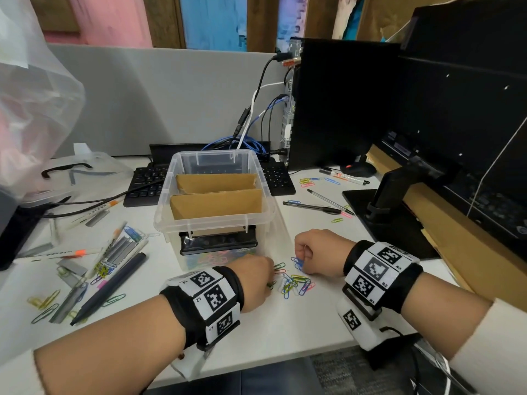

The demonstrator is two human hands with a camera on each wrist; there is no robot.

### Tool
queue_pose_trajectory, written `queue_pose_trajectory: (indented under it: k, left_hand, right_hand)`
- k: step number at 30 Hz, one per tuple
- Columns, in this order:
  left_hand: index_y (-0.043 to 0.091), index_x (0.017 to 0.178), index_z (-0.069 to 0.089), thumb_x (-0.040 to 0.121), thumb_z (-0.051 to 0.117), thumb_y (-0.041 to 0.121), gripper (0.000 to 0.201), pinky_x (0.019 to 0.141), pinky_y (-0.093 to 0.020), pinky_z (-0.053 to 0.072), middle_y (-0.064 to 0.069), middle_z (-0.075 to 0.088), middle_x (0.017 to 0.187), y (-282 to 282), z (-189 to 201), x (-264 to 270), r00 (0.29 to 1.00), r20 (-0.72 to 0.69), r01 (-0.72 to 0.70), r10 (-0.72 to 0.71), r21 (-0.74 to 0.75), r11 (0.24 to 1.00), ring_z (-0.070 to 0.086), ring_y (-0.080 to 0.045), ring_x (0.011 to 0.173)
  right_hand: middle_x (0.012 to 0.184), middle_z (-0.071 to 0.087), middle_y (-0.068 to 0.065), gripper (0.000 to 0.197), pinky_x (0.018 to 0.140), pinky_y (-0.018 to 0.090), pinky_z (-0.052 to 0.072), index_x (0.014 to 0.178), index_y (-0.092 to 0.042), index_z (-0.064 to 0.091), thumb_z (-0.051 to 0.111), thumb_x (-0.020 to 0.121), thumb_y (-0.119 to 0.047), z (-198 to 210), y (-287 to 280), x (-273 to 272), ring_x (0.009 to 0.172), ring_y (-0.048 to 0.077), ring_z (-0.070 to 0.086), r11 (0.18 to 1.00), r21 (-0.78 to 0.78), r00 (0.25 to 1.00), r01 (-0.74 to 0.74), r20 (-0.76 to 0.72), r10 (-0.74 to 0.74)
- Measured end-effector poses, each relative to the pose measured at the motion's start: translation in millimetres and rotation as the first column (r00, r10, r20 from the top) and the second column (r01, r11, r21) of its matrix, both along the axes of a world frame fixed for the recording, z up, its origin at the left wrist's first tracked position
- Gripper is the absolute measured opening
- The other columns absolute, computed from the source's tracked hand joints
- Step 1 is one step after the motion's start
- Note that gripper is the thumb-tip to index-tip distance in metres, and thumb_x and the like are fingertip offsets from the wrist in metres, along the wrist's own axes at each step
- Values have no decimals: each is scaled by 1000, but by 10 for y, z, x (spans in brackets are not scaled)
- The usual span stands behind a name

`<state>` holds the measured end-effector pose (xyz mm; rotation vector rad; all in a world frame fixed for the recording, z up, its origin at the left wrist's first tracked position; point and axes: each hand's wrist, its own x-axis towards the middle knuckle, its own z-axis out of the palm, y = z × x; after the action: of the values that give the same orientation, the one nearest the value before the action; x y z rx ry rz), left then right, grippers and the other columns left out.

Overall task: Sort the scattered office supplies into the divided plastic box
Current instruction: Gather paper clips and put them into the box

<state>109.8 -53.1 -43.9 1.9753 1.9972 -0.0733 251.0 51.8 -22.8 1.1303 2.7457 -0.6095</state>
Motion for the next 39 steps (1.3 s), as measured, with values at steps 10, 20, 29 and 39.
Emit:
queue_pose_trajectory:
  k: [10, 20, 29, 39]
  left_hand:
    - [20, 86, 58, 90, 57, 21, 4, 64, -23, 43, 10, 52, 72, -306, 455, 27, 961, 254, 16, -112, 351, 936, 48, -10, 65]
    - [28, 73, 53, 85, 67, 26, 18, 57, -20, 34, 11, 52, 63, -90, 981, -679, 947, 275, -297, 164, 561, 773, 44, 1, 55]
    - [24, 82, 62, 85, 68, 21, 7, 65, -16, 45, 12, 60, 72, -89, 912, -664, 932, 329, -314, 152, 523, 792, 51, 2, 63]
    - [19, 94, 66, 87, 61, 19, 9, 65, -13, 39, 5, 67, 85, -193, 572, 29, 954, 263, 37, -142, 369, 929, 57, -8, 73]
  right_hand:
    - [70, 65, -4, 16, 75, 27, 52, 78, -18, 64, 64, 78, -2, 369, 141, -4, 75, 18, 65, 995, -15, 963, 94, -253, -95]
    - [73, 69, 1, 14, 72, 24, 55, 84, -15, 67, 73, 78, -3, 815, 9, -537, 70, 13, 68, 1000, -5, 732, -2, -682, -3]
    - [76, 66, -5, 12, 67, 12, 49, 90, -15, 69, 67, 82, -7, 761, -75, -506, 68, 7, 61, 994, 102, 816, -34, -572, 86]
    - [76, 58, -7, 10, 44, 12, 44, 89, -15, 65, 68, 79, -14, 418, -38, 57, 58, 2, 58, 995, 5, 989, -97, 108, 96]
